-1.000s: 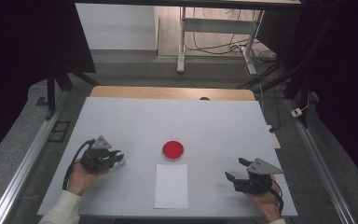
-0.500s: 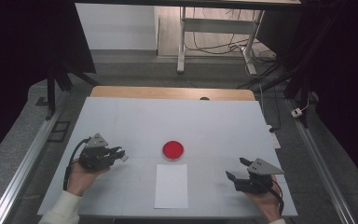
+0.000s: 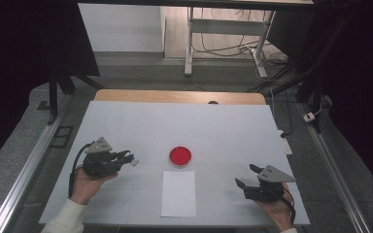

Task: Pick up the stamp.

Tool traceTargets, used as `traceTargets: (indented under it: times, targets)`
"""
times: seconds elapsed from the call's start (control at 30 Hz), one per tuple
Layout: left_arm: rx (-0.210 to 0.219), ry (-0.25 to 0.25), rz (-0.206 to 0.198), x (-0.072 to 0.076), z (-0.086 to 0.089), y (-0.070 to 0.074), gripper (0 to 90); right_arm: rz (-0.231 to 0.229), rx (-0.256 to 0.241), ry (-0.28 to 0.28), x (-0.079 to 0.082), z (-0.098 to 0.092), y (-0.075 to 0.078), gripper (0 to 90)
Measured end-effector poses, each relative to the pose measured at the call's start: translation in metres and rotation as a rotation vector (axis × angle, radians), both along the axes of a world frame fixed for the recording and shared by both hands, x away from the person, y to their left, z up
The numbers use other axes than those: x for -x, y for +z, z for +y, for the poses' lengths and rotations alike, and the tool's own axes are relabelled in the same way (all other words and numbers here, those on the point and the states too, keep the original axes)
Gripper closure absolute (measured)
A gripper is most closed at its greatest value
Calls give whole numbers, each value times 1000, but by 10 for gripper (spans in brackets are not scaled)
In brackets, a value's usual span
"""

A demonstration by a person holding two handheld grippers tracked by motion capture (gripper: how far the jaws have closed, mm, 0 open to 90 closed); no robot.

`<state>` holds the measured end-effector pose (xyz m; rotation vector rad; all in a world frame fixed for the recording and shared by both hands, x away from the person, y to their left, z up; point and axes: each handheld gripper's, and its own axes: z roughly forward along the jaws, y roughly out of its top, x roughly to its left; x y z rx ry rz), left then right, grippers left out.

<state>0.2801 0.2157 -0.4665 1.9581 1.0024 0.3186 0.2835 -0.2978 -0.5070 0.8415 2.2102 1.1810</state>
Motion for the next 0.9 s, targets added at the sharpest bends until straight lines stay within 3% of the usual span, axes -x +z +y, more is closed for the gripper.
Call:
traceTargets:
  times: [0.33,0.9]
  targets:
    - [24,-9,15,-1,-5,2,754,4,2,5,0,-1,-1,242]
    - [101,-50,-5,-1,-19,9,754,0,-1,6,-1,0,0,242]
